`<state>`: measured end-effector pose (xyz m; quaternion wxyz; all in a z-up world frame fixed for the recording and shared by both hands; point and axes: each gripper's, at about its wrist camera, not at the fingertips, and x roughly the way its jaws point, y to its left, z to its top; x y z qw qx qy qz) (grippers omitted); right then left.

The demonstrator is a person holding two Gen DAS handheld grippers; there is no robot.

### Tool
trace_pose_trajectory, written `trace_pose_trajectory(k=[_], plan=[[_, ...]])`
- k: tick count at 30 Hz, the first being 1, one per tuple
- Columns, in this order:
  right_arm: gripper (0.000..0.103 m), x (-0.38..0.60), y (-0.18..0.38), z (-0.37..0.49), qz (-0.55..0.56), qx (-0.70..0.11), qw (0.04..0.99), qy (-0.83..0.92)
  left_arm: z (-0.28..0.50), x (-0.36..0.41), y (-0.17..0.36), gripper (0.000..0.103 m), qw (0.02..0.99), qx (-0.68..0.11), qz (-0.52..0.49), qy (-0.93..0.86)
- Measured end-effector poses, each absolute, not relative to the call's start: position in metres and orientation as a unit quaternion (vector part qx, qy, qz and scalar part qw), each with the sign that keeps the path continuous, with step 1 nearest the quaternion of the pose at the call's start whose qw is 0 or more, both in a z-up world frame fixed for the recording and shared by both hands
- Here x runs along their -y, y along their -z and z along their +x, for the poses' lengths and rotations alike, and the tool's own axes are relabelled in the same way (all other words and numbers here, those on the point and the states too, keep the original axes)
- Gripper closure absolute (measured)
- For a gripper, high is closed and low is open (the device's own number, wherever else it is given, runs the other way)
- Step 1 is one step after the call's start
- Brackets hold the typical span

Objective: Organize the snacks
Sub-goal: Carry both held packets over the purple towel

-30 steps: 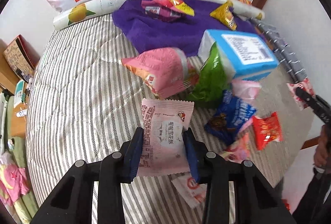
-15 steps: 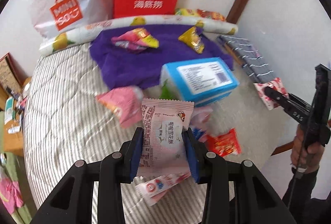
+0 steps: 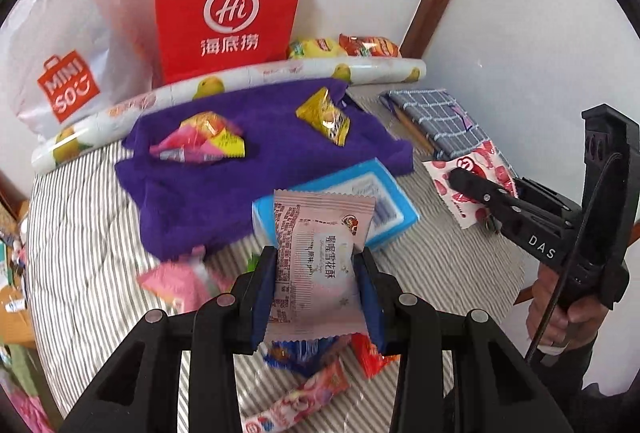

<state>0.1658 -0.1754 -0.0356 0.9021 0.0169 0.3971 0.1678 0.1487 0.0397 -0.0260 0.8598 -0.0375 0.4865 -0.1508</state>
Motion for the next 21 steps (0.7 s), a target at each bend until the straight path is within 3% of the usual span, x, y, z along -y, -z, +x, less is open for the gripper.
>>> trace_pose_trajectory(k=[10, 21], plan=[[0.074, 0.16, 0.03, 0.218, 0.022, -0.394, 0.905, -0.161, 0.195, -0.046, 0.016, 0.066, 0.871, -0.472, -0.035, 0.136], [0.074, 0.14, 0.051, 0.263, 0.015, -0.41, 0.899, -0.156, 0.229, -0.087, 0.04, 0.066, 0.867, -0.479, -0.085, 0.108]])
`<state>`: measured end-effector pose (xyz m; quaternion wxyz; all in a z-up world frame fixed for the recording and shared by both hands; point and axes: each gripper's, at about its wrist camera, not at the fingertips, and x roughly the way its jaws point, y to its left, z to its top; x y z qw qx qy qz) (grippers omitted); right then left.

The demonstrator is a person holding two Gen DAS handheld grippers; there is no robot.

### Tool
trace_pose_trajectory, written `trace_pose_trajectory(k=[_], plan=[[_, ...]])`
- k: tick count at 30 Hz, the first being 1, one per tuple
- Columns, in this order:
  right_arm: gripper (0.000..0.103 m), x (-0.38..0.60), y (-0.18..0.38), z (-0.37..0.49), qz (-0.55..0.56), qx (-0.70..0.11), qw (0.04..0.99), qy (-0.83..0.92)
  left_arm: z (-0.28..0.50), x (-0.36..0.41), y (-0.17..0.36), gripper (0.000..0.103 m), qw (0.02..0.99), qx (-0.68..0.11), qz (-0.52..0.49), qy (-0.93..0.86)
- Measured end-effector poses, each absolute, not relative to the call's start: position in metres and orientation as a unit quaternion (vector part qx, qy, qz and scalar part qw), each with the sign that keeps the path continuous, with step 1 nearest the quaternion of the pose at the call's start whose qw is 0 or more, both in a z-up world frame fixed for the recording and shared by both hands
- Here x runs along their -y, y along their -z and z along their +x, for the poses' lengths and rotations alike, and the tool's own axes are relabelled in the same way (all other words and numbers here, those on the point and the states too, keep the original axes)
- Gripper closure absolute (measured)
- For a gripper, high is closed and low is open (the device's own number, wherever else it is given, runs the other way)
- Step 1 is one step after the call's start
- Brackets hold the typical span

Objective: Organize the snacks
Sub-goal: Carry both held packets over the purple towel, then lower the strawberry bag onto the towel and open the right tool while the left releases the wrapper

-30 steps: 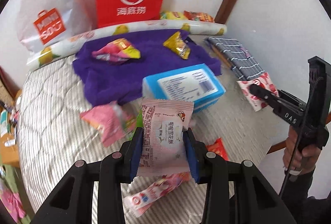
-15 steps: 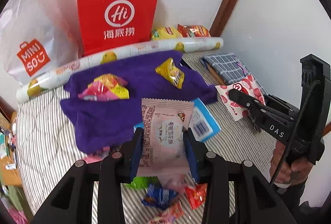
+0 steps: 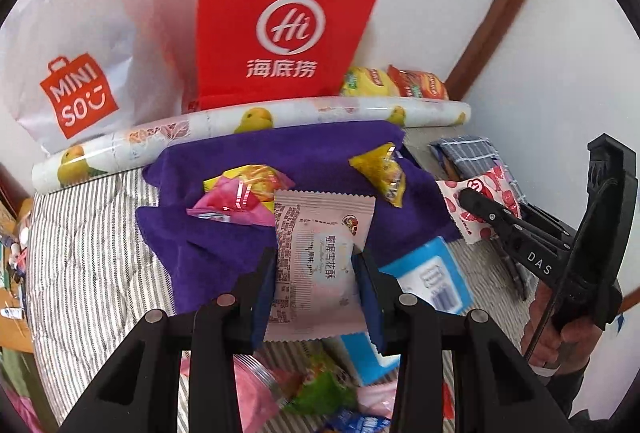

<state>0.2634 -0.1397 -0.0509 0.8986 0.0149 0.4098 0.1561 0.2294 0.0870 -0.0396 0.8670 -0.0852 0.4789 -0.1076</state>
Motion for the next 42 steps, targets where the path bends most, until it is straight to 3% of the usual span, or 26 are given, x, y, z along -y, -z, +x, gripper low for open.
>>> trace_pose_trajectory(k=[20, 42], plan=[[0.074, 0.136, 0.116, 0.314, -0.001, -0.47, 0.871, -0.145, 0.259, -0.118, 0.101, 0.066, 0.845, -0.518, -0.112, 0.067], [0.074, 0.141, 0.14, 0.325, 0.013, -0.499, 0.854, -0.146, 0.267, -0.134, 0.119, 0.066, 0.832, -0.532, -0.141, 0.067]])
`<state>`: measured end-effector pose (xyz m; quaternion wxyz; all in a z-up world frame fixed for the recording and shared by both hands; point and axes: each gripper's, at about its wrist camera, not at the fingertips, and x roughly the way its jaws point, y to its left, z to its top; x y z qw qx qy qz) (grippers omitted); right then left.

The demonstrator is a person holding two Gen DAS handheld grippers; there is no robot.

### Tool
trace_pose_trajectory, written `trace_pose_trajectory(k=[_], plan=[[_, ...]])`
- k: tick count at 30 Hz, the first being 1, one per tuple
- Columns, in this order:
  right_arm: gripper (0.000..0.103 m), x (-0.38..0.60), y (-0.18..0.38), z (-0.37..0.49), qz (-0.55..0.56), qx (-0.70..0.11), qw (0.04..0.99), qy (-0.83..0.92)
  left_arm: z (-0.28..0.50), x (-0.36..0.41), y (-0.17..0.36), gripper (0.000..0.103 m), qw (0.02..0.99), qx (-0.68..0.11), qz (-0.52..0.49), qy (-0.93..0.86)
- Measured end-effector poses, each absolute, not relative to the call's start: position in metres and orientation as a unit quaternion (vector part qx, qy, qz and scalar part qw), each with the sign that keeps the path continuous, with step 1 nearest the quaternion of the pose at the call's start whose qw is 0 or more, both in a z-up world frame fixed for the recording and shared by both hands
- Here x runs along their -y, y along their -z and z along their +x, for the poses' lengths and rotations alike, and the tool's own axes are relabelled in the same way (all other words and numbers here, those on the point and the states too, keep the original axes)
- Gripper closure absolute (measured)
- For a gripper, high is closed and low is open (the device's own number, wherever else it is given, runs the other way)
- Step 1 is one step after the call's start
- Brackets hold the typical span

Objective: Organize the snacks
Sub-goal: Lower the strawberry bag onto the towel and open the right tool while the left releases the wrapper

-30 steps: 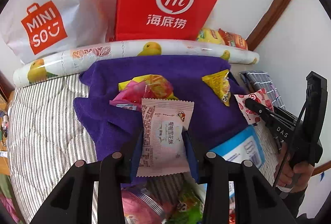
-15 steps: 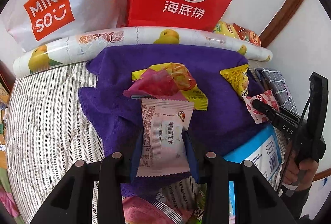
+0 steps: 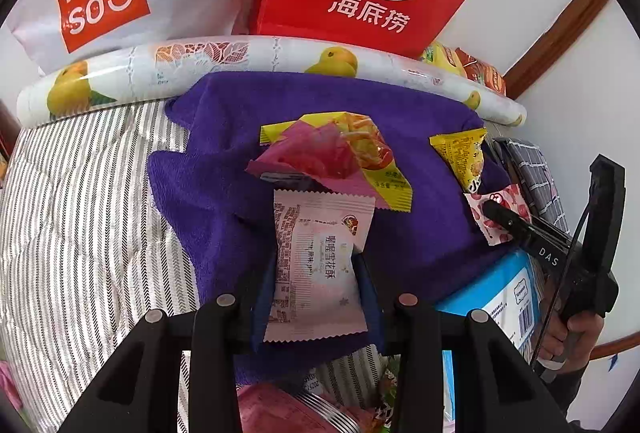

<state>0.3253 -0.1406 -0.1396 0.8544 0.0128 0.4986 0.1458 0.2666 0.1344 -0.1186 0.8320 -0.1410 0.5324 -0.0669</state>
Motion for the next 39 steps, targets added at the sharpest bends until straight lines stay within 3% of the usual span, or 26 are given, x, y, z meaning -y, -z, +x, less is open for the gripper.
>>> trace_pose_trajectory(k=[15, 18, 20, 22, 29, 39], plan=[[0.073, 0.132, 0.147, 0.326, -0.037, -0.515, 0.847, -0.128, 0.273, -0.133, 0.127, 0.065, 0.831, -0.533, -0.144, 0.063], [0.065, 0.128, 0.143, 0.321, -0.055, -0.504, 0.853, -0.124, 0.274, -0.133, 0.127, 0.065, 0.831, -0.533, -0.148, 0.061], [0.054, 0.128, 0.138, 0.317, -0.063, -0.492, 0.86, -0.121, 0.275, -0.133, 0.128, 0.065, 0.83, -0.534, -0.15, 0.061], [0.052, 0.127, 0.131, 0.312, -0.071, -0.479, 0.867, -0.118, 0.275, -0.132, 0.128, 0.065, 0.829, -0.535, -0.15, 0.062], [0.044, 0.122, 0.099, 0.293, -0.082, -0.436, 0.888, -0.121, 0.27, -0.127, 0.118, 0.038, 0.834, -0.534, -0.129, 0.05], [0.04, 0.123, 0.05, 0.251, -0.076, -0.387, 0.911, -0.125, 0.238, -0.128, 0.09, 0.038, 0.844, -0.519, -0.127, 0.041]])
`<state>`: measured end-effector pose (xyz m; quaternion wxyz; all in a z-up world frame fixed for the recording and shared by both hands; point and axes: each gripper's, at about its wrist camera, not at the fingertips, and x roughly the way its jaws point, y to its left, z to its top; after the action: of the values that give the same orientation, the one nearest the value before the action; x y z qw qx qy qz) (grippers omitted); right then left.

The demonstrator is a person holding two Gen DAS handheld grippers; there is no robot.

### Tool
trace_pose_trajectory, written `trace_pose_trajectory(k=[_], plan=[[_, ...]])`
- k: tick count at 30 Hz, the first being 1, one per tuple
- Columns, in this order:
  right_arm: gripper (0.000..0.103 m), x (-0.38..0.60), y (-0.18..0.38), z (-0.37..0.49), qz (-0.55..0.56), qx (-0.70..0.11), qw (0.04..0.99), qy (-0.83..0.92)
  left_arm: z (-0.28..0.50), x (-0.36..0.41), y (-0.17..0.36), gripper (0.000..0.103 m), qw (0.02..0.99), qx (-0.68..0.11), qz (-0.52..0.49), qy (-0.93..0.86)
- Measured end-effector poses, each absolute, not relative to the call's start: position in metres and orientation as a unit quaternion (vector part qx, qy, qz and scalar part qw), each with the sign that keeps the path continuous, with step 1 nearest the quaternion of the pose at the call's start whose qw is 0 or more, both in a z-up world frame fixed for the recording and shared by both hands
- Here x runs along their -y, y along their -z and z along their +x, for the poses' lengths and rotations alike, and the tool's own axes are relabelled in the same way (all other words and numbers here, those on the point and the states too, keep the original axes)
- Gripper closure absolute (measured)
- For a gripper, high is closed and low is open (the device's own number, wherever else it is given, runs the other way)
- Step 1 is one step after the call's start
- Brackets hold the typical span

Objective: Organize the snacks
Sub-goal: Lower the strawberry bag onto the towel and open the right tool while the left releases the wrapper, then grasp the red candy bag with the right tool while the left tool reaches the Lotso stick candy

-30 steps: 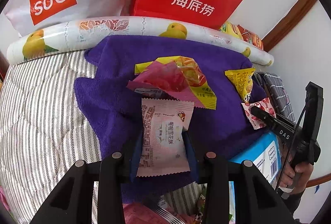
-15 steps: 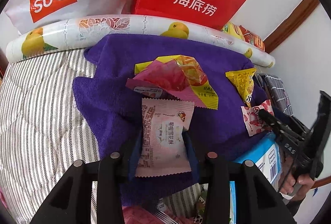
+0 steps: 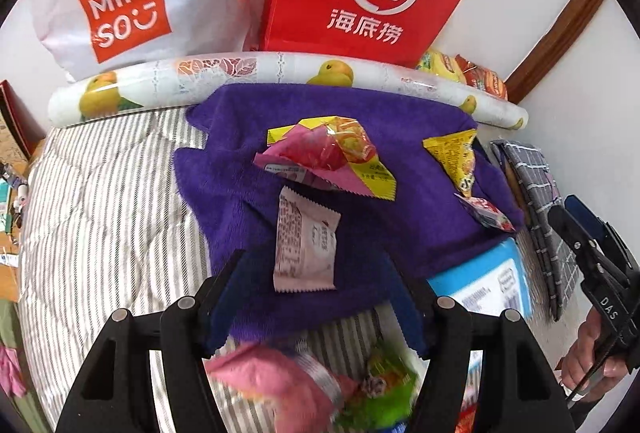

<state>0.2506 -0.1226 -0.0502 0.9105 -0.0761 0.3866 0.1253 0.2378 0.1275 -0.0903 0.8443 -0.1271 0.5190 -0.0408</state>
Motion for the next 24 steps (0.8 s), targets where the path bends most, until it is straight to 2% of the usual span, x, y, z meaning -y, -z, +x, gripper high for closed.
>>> trace_pose_trajectory(k=[15, 24], plan=[[0.035, 0.137, -0.006, 0.153, -0.06, -0.328, 0.934, -0.129, 0.15, -0.124, 0.053, 0.038, 0.863, -0.486, -0.131, 0.042], [0.029, 0.145, 0.002, 0.108, -0.06, -0.328, 0.932, -0.141, 0.109, -0.123, 0.056, 0.038, 0.864, -0.482, -0.139, 0.036]])
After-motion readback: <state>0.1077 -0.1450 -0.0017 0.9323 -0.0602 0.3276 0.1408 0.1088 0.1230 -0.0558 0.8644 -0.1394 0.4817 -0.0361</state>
